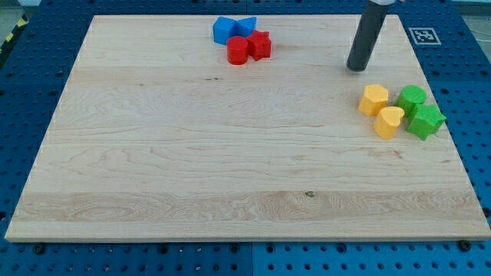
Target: Slightly push the red blocks to the down side of blue cube
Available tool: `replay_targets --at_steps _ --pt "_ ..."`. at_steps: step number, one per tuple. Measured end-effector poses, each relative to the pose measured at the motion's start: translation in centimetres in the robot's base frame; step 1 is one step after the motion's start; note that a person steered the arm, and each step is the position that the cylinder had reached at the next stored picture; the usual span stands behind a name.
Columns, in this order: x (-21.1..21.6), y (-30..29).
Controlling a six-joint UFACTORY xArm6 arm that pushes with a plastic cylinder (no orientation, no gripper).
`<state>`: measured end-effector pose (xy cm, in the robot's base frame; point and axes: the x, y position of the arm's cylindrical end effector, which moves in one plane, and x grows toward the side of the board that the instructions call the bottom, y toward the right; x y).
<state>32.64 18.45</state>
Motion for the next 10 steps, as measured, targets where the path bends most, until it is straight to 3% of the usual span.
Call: replay_targets --at_steps 3,5,10 --pt "-6.2 -6.9" --pt "-6.2 -15.2" --pt "-3.0 -19.5"
